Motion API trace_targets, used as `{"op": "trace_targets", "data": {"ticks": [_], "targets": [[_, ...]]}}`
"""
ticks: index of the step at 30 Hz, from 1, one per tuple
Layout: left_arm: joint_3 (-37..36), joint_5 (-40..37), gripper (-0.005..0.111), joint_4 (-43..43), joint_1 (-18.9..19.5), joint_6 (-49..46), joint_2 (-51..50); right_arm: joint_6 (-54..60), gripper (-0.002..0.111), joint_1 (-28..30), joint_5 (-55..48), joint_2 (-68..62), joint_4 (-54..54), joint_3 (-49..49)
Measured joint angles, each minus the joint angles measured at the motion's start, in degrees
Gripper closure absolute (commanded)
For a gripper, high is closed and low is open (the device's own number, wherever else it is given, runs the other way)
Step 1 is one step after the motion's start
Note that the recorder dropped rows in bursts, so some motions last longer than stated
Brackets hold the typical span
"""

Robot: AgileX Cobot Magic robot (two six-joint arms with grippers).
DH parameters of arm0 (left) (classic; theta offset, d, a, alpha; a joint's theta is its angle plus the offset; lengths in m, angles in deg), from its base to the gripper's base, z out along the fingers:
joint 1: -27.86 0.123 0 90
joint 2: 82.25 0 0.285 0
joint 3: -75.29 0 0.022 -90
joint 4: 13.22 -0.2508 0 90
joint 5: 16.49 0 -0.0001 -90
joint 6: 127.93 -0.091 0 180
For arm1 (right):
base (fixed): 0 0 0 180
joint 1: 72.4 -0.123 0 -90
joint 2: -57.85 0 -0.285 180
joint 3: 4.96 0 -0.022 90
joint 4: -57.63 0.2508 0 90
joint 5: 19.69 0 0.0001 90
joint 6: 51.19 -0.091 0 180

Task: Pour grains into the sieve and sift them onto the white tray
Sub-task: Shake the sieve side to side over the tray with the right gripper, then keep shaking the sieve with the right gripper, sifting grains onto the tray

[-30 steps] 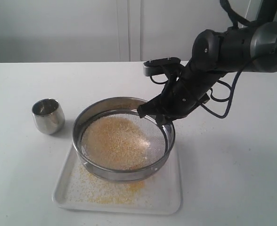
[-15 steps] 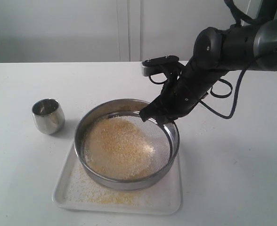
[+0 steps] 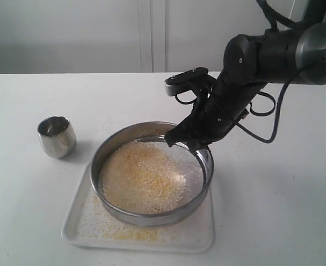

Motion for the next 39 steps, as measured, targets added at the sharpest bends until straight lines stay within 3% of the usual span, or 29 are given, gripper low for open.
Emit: {"op": "trace_targets", "data": {"ticks": [9, 12, 15, 18, 21, 24, 28, 31, 35, 39], "targets": [[0.0, 0.0, 0.107, 0.0, 0.0, 0.0, 0.0, 5.3, 0.108, -0.7, -0.2, 0.1, 0.6, -0.6], [0.0, 0.0, 0.107, 0.0, 0.0, 0.0, 0.0, -1.0, 0.108, -0.5, 0.3, 0.1, 0.8, -0.6], [0.0, 0.0, 0.107, 0.0, 0.0, 0.0, 0.0, 6.9, 0.108, -0.3, 0.1, 0.3, 2.9, -1.4], [0.0, 0.0, 0.107, 0.0, 0.0, 0.0, 0.0, 0.6, 0.108, 0.4, -1.3, 0.3, 2.6, -1.3], [0.0, 0.0, 0.107, 0.0, 0.0, 0.0, 0.0, 7.9, 0.108, 1.1, -1.3, 0.2, 3.9, -1.4], [0.0, 0.0, 0.107, 0.0, 0.0, 0.0, 0.0, 0.7, 0.108, 2.1, -3.3, 0.6, 2.0, -1.1], [0.0, 0.0, 0.107, 0.0, 0.0, 0.0, 0.0, 8.9, 0.108, 2.6, -2.2, 1.0, 5.5, -1.2], [0.0, 0.0, 0.107, 0.0, 0.0, 0.0, 0.0, -1.1, 0.108, 3.6, -3.3, 1.4, 2.0, -0.9], [0.0, 0.0, 0.107, 0.0, 0.0, 0.0, 0.0, 10.0, 0.108, 3.5, -1.2, 1.2, 7.7, -0.9], [0.0, 0.0, 0.107, 0.0, 0.0, 0.0, 0.1, -0.3, 0.108, 2.7, -1.5, 1.2, 4.1, -0.5]]}}
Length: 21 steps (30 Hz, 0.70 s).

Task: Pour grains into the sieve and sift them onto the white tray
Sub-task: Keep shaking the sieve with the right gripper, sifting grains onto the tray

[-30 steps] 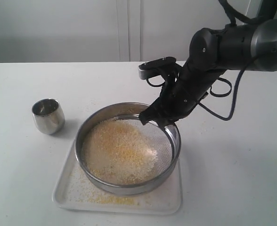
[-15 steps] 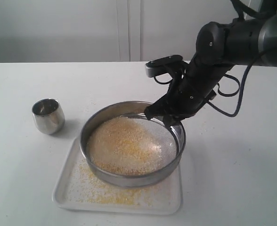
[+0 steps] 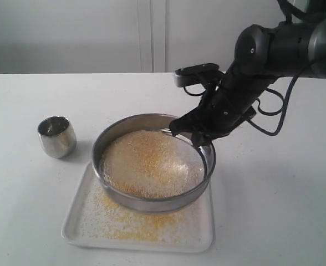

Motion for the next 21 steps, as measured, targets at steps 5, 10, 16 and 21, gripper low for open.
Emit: {"op": "trace_targets", "data": {"ticks": [5, 10, 16, 21], "targets": [[0.0, 0.0, 0.107, 0.0, 0.0, 0.0, 0.0, 6.4, 0.108, -0.4, -0.9, -0.1, -1.8, 0.1], [0.0, 0.0, 0.107, 0.0, 0.0, 0.0, 0.0, 13.0, 0.108, -0.7, 2.1, -0.8, 3.6, 0.9], [0.0, 0.0, 0.107, 0.0, 0.0, 0.0, 0.0, 11.6, 0.108, -0.8, 3.7, -0.7, 3.7, 1.2], [0.0, 0.0, 0.107, 0.0, 0.0, 0.0, 0.0, -0.2, 0.108, 0.3, 2.8, -0.6, -3.0, 1.6]]}}
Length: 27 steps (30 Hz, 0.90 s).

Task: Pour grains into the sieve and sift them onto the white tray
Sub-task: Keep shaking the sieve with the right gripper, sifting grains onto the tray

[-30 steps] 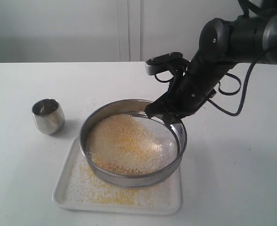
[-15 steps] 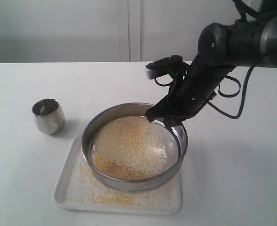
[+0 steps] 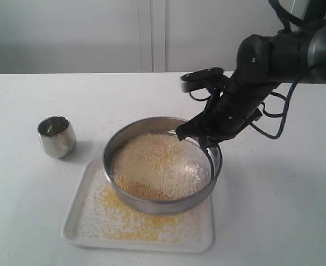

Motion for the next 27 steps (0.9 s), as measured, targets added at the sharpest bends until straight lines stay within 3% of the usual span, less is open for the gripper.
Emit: {"op": "trace_targets", "data": {"ticks": [2, 3, 4, 5, 7, 10, 12, 16, 19, 23, 27], "targets": [[0.0, 0.0, 0.107, 0.0, 0.0, 0.0, 0.0, 10.7, 0.108, -0.3, 0.7, 0.1, 2.2, -0.1], [0.0, 0.0, 0.107, 0.0, 0.0, 0.0, 0.0, 9.8, 0.108, -0.8, 0.1, 0.2, 0.7, -0.1], [0.0, 0.0, 0.107, 0.0, 0.0, 0.0, 0.0, 0.1, 0.108, -1.0, 0.1, 0.1, -0.5, 0.1], [0.0, 0.0, 0.107, 0.0, 0.0, 0.0, 0.0, -1.3, 0.108, -0.6, 1.1, 0.0, 0.8, 0.1], [0.0, 0.0, 0.107, 0.0, 0.0, 0.0, 0.0, 6.7, 0.108, -0.9, 2.5, 0.2, 2.9, -0.1], [0.0, 0.0, 0.107, 0.0, 0.0, 0.0, 0.0, -5.1, 0.108, -1.5, 5.2, 0.1, 0.8, 0.1], [0.0, 0.0, 0.107, 0.0, 0.0, 0.0, 0.0, 6.0, 0.108, -1.7, 5.2, 0.3, 0.5, -0.2], [0.0, 0.0, 0.107, 0.0, 0.0, 0.0, 0.0, -3.1, 0.108, -2.1, 1.2, -0.2, -1.2, 0.2], [0.0, 0.0, 0.107, 0.0, 0.0, 0.0, 0.0, 4.8, 0.108, -2.1, 1.4, 0.0, -1.3, -0.1], [0.0, 0.0, 0.107, 0.0, 0.0, 0.0, 0.0, -8.7, 0.108, -1.0, 3.1, -0.4, -1.4, 0.3], [0.0, 0.0, 0.107, 0.0, 0.0, 0.0, 0.0, 5.4, 0.108, -1.5, 1.4, -0.2, -1.3, 0.2]]}}
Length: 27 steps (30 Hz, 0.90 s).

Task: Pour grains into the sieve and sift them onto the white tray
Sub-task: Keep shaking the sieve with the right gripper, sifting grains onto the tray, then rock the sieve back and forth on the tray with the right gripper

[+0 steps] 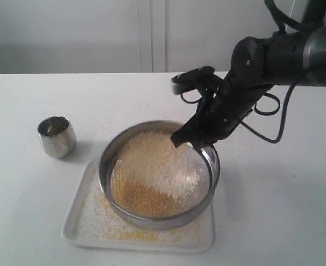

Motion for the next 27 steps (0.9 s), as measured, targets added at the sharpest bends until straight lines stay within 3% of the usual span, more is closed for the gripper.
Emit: {"op": "trace_targets", "data": {"ticks": [3, 8, 11, 16, 20, 24, 27], "targets": [[0.0, 0.0, 0.107, 0.0, 0.0, 0.0, 0.0, -11.7, 0.108, 0.4, -1.1, -0.2, -0.9, 0.6], [0.0, 0.0, 0.107, 0.0, 0.0, 0.0, 0.0, -5.0, 0.108, 0.5, 1.6, -0.1, -0.1, 0.2], [0.0, 0.0, 0.107, 0.0, 0.0, 0.0, 0.0, -16.7, 0.108, 1.1, 3.4, -0.1, -0.6, 0.9], [0.0, 0.0, 0.107, 0.0, 0.0, 0.0, 0.0, 2.4, 0.108, 0.1, 1.3, -0.1, 2.1, 0.7], [0.0, 0.0, 0.107, 0.0, 0.0, 0.0, 0.0, -13.3, 0.108, 1.1, 1.5, -0.2, 0.6, 1.4], [0.0, 0.0, 0.107, 0.0, 0.0, 0.0, 0.0, -5.4, 0.108, 1.0, 4.6, -0.1, 1.3, 0.7], [0.0, 0.0, 0.107, 0.0, 0.0, 0.0, 0.0, -13.3, 0.108, 0.9, 3.5, -0.2, 0.7, 1.1]]}}
